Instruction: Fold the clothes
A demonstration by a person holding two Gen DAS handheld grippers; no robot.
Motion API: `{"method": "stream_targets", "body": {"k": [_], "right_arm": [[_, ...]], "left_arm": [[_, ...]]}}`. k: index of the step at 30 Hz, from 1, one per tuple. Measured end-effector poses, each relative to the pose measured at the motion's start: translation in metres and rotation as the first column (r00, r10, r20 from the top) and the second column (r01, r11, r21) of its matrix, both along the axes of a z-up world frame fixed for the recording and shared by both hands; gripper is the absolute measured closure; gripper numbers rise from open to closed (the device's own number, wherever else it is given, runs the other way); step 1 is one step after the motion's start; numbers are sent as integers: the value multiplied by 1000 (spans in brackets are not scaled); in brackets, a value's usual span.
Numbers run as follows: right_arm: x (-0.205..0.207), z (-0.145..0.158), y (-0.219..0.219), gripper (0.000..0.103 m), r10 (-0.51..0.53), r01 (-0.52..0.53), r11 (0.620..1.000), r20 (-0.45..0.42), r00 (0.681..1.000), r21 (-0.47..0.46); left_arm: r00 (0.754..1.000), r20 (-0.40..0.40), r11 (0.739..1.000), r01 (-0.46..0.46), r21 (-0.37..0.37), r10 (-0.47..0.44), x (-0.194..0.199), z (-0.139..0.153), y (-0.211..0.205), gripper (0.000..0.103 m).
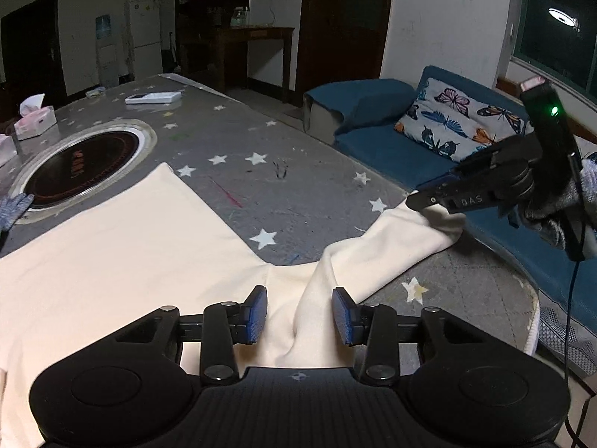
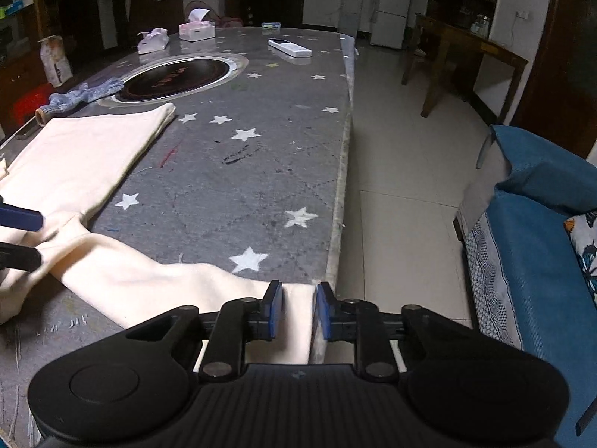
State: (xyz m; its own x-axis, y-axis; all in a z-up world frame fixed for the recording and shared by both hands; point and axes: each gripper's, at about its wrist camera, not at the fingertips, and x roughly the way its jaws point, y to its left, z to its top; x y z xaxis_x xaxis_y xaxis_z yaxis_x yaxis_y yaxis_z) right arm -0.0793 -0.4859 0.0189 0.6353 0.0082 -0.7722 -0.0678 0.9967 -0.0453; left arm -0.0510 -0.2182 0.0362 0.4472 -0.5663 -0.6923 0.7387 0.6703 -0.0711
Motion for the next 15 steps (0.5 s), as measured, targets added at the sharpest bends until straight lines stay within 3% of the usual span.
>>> {"method": "stream_targets", "body": {"k": [2, 3, 4, 7, 11, 15], "right_arm": [[2, 3, 3, 95, 16, -16, 1000, 2, 1000, -4], [2, 6, 5, 100, 27, -27, 1000, 8, 1000, -12], [2, 8, 6, 100, 37, -37, 999, 13, 999, -19], [4, 21, 13, 101, 67, -64, 997, 62, 996, -42], [3, 45, 20, 101, 98, -89, 994, 169, 981, -64], [-14, 71, 17, 101, 116, -105, 993, 324, 939, -51]], "left_arm": [[1000, -9, 1000, 9, 0, -9, 1, -2, -3, 68], [1000, -14, 1000, 13, -1, -13, 2, -3, -4, 75], [1000, -19, 1000, 18, -1, -18, 2, -4, -5, 84], [999, -23, 1000, 30, -3, -30, 0, -5, -6, 94], [998, -14, 998, 54, -27, -55, -5, -1, -4, 97], [992, -28, 990, 120, -72, -122, -13, 4, -1, 97]]}}
